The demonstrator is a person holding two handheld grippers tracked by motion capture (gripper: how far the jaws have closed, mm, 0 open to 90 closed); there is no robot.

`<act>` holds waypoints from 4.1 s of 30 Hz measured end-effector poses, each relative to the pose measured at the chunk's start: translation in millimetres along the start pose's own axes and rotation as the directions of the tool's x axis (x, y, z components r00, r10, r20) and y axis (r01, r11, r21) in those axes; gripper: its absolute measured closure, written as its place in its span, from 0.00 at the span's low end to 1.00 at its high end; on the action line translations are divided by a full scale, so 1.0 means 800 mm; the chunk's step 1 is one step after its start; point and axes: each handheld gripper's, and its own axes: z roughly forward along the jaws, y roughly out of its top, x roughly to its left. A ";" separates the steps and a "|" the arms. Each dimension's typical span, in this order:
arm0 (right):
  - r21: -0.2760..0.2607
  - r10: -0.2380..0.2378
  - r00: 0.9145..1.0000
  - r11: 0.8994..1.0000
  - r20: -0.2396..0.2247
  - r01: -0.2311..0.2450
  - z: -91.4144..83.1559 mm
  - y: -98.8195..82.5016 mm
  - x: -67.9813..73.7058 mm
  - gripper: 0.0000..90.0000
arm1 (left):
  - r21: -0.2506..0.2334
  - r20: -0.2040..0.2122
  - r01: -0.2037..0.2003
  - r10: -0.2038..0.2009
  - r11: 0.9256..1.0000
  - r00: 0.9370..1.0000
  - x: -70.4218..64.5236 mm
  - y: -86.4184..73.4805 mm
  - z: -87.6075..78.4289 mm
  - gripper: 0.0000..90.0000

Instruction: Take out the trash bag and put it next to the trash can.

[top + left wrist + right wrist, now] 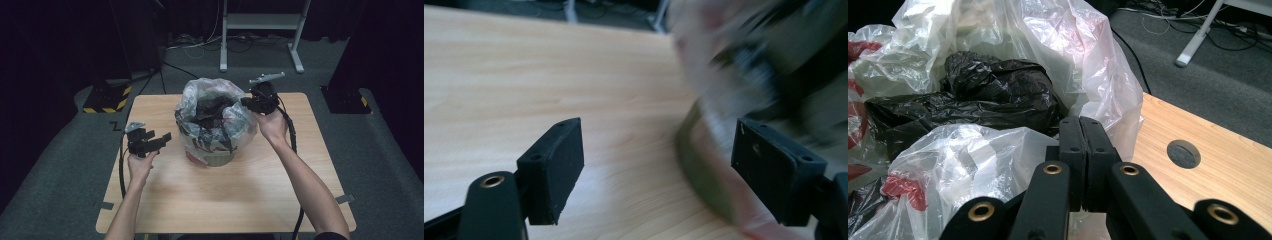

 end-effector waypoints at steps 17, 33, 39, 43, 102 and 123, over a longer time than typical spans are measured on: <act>0.004 -0.004 1.000 1.000 -0.013 0.004 0.001 0.002 0.005 0.99 | 0.019 0.120 -0.021 0.018 1.000 0.993 -0.065 0.060 -0.010 0.16; 0.013 -0.004 1.000 1.000 -0.030 0.005 0.002 0.003 0.007 0.99 | 0.112 0.009 -0.144 0.143 0.983 0.990 -0.112 0.073 0.043 0.23; 0.016 0.003 0.999 1.000 -0.034 -0.003 0.001 0.003 0.005 0.99 | 0.145 -0.010 -0.190 0.193 0.971 0.981 -0.115 0.065 0.053 0.57; 0.019 0.000 0.999 1.000 -0.037 0.000 0.002 0.003 0.007 0.99 | 0.167 -0.024 -0.215 0.221 0.962 0.975 -0.118 0.063 0.055 0.75; 0.030 0.041 0.984 0.999 -0.174 -0.037 0.012 0.029 0.041 0.90 | 0.214 0.235 -0.402 0.352 0.890 0.906 -0.233 0.011 0.076 0.98; 0.087 0.136 0.978 0.989 -0.161 -0.123 0.038 0.032 0.042 0.64 | 0.223 0.239 -0.467 0.417 0.855 0.877 -0.239 -0.008 0.081 0.98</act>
